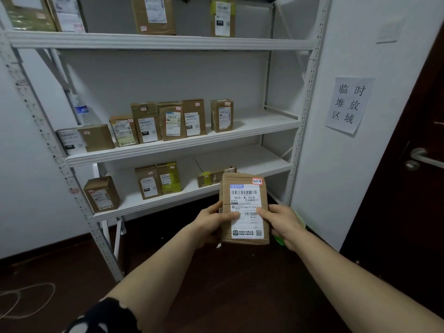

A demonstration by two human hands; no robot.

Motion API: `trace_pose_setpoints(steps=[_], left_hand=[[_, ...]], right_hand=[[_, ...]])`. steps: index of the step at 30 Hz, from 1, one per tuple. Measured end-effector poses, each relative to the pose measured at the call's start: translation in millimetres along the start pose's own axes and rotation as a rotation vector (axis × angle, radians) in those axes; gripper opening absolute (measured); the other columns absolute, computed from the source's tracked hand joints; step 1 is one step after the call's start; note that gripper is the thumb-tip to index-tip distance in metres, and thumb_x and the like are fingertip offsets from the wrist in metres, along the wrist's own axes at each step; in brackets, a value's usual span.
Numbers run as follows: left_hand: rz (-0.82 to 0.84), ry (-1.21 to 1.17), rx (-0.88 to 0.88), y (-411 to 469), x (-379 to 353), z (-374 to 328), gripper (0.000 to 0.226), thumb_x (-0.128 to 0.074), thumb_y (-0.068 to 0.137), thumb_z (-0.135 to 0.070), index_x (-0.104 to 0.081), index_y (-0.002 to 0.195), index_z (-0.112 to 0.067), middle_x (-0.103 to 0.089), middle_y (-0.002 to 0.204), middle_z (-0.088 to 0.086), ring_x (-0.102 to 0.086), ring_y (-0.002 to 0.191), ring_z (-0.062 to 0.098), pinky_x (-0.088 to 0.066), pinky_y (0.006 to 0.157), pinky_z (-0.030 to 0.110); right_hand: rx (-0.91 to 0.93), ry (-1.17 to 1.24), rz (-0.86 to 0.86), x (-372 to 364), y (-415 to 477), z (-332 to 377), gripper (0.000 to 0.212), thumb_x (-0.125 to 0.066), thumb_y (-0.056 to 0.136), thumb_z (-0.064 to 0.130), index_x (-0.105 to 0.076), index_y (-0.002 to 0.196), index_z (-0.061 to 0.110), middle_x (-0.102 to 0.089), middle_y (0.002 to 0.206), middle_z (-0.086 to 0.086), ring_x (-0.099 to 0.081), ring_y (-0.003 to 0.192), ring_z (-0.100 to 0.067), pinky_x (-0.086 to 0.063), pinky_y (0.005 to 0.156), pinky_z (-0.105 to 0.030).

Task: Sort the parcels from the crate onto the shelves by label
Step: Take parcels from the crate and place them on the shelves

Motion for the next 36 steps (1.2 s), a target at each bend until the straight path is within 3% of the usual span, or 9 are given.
trace_pose_setpoints(steps=[2,6,10,13,18,22,28,36], left_hand=[[-0.002,0.003,0.018,-2.3,2.3,4.0,0.077,-0.081,0.073,-0.024,-0.044,0.140,-0.035,-0.070,0.109,0.000,-0.065,0.100,0.020,-0.054,0.078,0.040],[-0.006,0.012,0.043,-2.2,11.7,14.6,0.079,-0.083,0.069,-0.028,-0.046,0.138,-0.036,-0.070,0.110,0.000,-0.065,0.103,0.021,-0.052,0.089,0.046],[-0.025,0.032,0.057,-4.3,18.7,21.7,0.081,-0.083,0.069,-0.031,-0.043,0.140,-0.037,-0.068,0.114,0.000,-0.063,0.104,0.021,-0.050,0.093,0.049],[-0.028,0.023,0.059,-6.4,21.8,26.9,0.082,-0.082,0.070,-0.030,-0.041,0.142,-0.036,-0.068,0.113,0.001,-0.064,0.102,0.020,-0.052,0.087,0.045],[-0.038,-0.009,0.081,-6.3,27.4,36.2,0.089,-0.085,0.066,-0.030,-0.040,0.142,-0.035,-0.068,0.114,0.001,-0.065,0.103,0.023,-0.051,0.092,0.051],[-0.052,-0.020,0.102,-3.5,34.6,43.5,0.090,-0.086,0.064,-0.029,-0.041,0.142,-0.035,-0.070,0.111,0.001,-0.067,0.102,0.024,-0.052,0.091,0.052],[-0.033,-0.050,0.118,17.2,40.0,51.5,0.083,-0.083,0.070,-0.023,-0.043,0.141,-0.032,-0.071,0.110,0.001,-0.068,0.100,0.023,-0.054,0.089,0.049],[-0.017,-0.064,0.104,76.4,69.3,37.3,0.080,-0.083,0.070,-0.022,-0.045,0.140,-0.034,-0.071,0.108,0.001,-0.068,0.099,0.024,-0.053,0.088,0.050]], right_hand=[[-0.004,-0.040,-0.002,-4.2,-2.3,-1.9,0.005,-0.060,0.093,0.020,-0.065,0.094,0.019,-0.071,0.094,-0.002,-0.067,0.090,-0.019,-0.053,0.086,-0.041],[-0.014,-0.078,-0.002,-12.4,-6.6,-4.3,0.008,-0.059,0.093,0.021,-0.065,0.098,0.017,-0.067,0.086,0.005,-0.061,0.078,-0.009,-0.043,0.063,-0.026],[-0.028,-0.106,0.011,-20.6,-6.8,-8.7,0.013,-0.058,0.094,0.021,-0.065,0.103,0.014,-0.066,0.088,0.003,-0.059,0.077,-0.007,-0.040,0.059,-0.025],[-0.039,-0.123,0.017,-25.0,-6.5,-12.1,0.016,-0.059,0.094,0.021,-0.065,0.105,0.012,-0.067,0.090,0.001,-0.059,0.076,-0.007,-0.039,0.058,-0.024],[-0.061,-0.131,0.050,-30.6,-0.6,-20.6,0.015,-0.059,0.094,0.021,-0.065,0.105,0.013,-0.070,0.096,-0.001,-0.062,0.083,-0.011,-0.044,0.066,-0.027],[-0.084,-0.139,0.074,-38.5,5.1,-28.1,0.014,-0.058,0.094,0.021,-0.064,0.105,0.014,-0.068,0.096,0.000,-0.060,0.082,-0.008,-0.041,0.061,-0.025],[-0.120,-0.161,0.065,-45.3,21.4,-35.3,0.016,-0.058,0.094,0.021,-0.062,0.108,0.014,-0.067,0.100,0.000,-0.060,0.093,-0.016,-0.045,0.079,-0.033],[-0.117,-0.208,0.057,-66.4,78.2,-19.9,0.022,-0.058,0.094,0.018,-0.061,0.114,0.010,-0.065,0.103,-0.001,-0.055,0.076,-0.003,-0.040,0.058,-0.021]])
Point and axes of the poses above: each hand's wrist, its own y-axis towards the middle knuckle, its own x-axis out of the back of the hand, z = x × y, the point moved 2 cm from there along y, towards the middle knuckle
